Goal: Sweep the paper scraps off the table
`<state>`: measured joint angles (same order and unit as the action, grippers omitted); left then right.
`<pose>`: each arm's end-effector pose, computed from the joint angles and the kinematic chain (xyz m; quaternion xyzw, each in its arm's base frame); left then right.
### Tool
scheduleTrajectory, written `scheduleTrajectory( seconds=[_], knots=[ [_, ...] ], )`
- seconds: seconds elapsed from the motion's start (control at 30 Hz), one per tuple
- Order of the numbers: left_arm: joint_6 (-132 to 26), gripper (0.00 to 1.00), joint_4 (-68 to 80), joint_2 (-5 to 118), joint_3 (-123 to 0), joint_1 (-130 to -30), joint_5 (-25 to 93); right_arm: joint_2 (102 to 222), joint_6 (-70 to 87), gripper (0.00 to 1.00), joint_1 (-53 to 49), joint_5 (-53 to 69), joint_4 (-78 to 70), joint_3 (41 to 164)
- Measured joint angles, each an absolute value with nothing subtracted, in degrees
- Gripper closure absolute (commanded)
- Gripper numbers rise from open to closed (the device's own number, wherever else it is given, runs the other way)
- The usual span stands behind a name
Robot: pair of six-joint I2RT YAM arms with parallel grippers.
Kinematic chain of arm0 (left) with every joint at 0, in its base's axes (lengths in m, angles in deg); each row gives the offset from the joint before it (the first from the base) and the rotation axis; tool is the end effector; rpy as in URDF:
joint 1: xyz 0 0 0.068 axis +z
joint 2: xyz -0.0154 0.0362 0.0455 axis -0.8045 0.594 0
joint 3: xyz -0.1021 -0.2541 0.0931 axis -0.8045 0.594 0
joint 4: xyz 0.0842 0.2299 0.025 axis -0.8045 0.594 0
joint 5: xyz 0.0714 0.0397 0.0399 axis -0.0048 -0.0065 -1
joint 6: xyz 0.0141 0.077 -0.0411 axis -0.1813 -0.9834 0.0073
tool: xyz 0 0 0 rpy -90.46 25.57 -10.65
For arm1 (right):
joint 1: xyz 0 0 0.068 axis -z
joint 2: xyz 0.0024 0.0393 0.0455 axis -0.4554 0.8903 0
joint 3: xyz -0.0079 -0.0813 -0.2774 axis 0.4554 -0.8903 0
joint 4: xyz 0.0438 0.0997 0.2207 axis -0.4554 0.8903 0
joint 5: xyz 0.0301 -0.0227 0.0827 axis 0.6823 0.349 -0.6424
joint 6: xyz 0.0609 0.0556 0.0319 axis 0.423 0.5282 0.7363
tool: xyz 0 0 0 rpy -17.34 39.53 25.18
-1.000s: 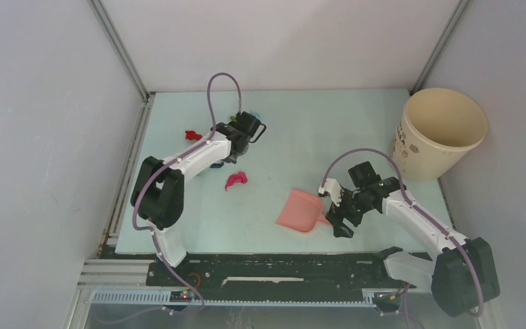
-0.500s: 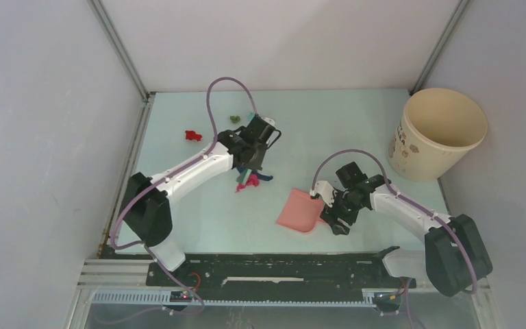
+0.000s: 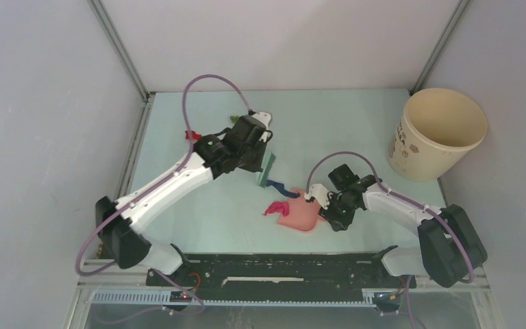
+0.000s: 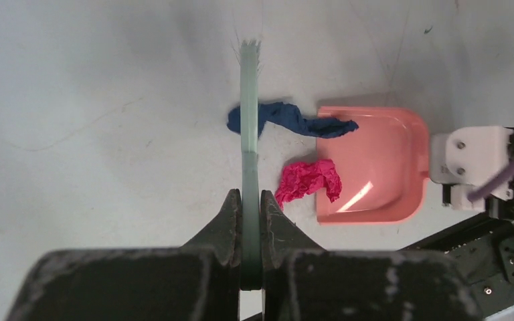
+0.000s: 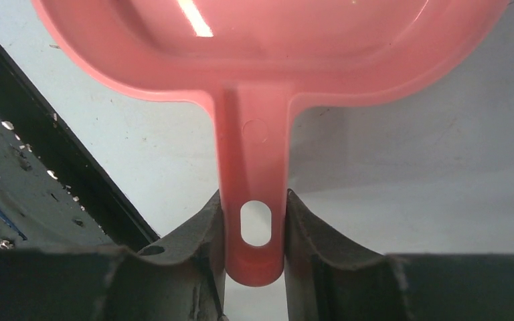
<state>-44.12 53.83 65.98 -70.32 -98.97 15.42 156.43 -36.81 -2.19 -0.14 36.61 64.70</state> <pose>0.2397 -0.2226 0.3204 0.1709 0.9204 -0.1129 0.3331 0.1618 0.1159 0.1480 -0.5600 0.8102 0.1322 0.1116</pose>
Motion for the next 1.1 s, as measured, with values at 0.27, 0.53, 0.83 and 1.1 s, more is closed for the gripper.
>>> scheduleTrajectory(
  seconds=[0.27,0.53,0.83,1.1],
  knots=[
    [-46.28,1.00,59.41,60.82,-71.24,-97.99,5.32,156.73,-35.15,0.77,-2.93,3.91,36.74,66.12],
    [-48.86,1.00,62.58,72.43,-72.34,-97.68,-2.02,156.62,-33.97,0.79,-3.17,7.21,38.25,67.30],
    [-48.55,1.00,61.70,76.39,-72.44,-97.68,10.96,158.37,-32.75,0.80,-4.50,7.75,38.60,68.33],
    [-44.27,1.00,57.05,74.40,-74.04,-98.38,29.63,159.29,-32.24,0.81,-5.27,7.71,38.54,68.68]
  ],
)
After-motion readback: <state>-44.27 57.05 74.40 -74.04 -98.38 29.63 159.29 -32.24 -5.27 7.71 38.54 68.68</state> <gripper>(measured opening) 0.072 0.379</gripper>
